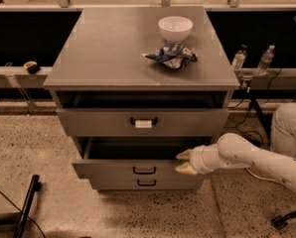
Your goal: Open middle drawer
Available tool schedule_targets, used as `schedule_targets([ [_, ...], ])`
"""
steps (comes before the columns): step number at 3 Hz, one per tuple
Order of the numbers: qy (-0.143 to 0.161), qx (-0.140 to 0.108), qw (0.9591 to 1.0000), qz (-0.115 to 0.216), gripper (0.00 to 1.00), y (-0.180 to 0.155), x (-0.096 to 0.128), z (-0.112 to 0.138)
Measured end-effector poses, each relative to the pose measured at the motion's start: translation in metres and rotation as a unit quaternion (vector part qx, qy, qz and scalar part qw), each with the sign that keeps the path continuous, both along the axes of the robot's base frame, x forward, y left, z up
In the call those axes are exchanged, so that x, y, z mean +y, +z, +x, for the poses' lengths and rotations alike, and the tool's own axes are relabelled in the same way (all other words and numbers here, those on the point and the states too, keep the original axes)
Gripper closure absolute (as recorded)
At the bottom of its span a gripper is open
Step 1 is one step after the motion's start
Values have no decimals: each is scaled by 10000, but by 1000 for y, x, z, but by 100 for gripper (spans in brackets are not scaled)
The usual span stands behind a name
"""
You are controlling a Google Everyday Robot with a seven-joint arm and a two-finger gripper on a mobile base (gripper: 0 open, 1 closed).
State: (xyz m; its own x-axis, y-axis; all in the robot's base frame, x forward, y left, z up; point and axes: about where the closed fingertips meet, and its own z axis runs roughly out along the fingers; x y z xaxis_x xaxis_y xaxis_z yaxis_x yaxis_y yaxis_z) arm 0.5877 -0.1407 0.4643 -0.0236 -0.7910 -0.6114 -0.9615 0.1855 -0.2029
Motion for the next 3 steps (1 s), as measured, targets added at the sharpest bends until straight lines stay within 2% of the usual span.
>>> schedule_targets([
  [1, 451, 209, 9988, 1, 40, -8, 27, -64],
  [2, 782, 342, 9963, -34, 24, -12, 45, -105],
  [3, 882, 236, 9958, -78, 5, -4, 49, -114],
])
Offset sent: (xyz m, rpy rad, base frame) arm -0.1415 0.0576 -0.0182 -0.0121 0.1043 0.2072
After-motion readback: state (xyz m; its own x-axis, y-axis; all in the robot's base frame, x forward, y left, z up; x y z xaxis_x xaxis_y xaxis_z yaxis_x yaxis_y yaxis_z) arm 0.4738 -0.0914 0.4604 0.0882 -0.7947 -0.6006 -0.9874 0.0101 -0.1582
